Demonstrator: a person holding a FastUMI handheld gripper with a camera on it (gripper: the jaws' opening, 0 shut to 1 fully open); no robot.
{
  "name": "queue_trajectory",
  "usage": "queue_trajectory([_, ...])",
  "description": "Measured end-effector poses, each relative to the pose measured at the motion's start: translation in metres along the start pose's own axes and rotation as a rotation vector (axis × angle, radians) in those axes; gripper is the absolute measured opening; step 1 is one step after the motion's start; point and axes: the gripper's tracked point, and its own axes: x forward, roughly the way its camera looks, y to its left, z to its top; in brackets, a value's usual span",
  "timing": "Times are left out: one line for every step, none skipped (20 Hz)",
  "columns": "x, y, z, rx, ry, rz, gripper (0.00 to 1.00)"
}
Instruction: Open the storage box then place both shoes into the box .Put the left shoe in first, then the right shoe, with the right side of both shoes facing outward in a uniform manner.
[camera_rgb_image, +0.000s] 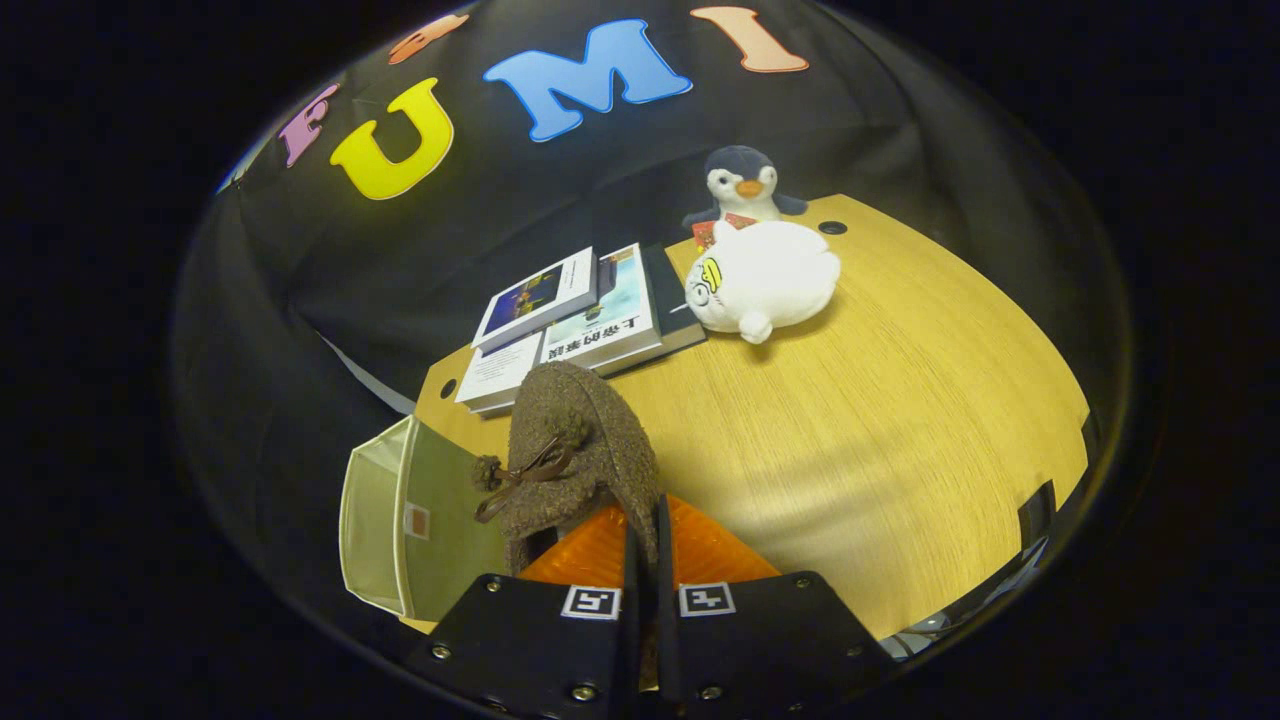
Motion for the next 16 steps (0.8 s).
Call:
queue_trajectory([-0.001, 0.011, 0.001, -0.006, -0.002, 0.006, 0.07])
queue_trajectory([-0.002, 0.021, 0.002, -0.013, -0.003, 0.012, 0.07])
queue_trajectory([-0.003, 0.033, 0.003, -0.017, -0.004, 0.02, 0.07])
queue_trajectory([-0.004, 0.044, 0.004, -0.019, -0.005, 0.03, 0.07])
queue_trajectory([-0.005, 0.057, 0.004, -0.021, -0.007, 0.043, 0.07])
queue_trajectory([-0.005, 0.069, 0.004, -0.02, -0.007, 0.057, 0.07])
queue_trajectory([-0.006, 0.081, 0.003, -0.016, -0.005, 0.072, 0.07])
queue_trajectory([-0.006, 0.093, 0.002, -0.011, -0.004, 0.087, 0.07])
queue_trajectory([-0.005, 0.104, 0.0, -0.01, 0.0, 0.101, 0.07])
queue_trajectory([-0.005, 0.114, -0.002, -0.009, 0.003, 0.108, 0.07])
queue_trajectory([-0.004, 0.123, -0.004, -0.012, 0.007, 0.114, 0.07])
queue_trajectory([-0.004, 0.132, -0.006, -0.013, 0.011, 0.118, 0.07])
queue_trajectory([-0.003, 0.143, -0.009, -0.012, 0.015, 0.126, 0.07])
queue_trajectory([-0.003, 0.153, -0.012, -0.008, 0.018, 0.136, 0.07])
queue_trajectory([-0.001, 0.165, -0.014, -0.002, 0.023, 0.149, 0.07])
queue_trajectory([0.0, 0.176, -0.017, 0.004, 0.029, 0.164, 0.07])
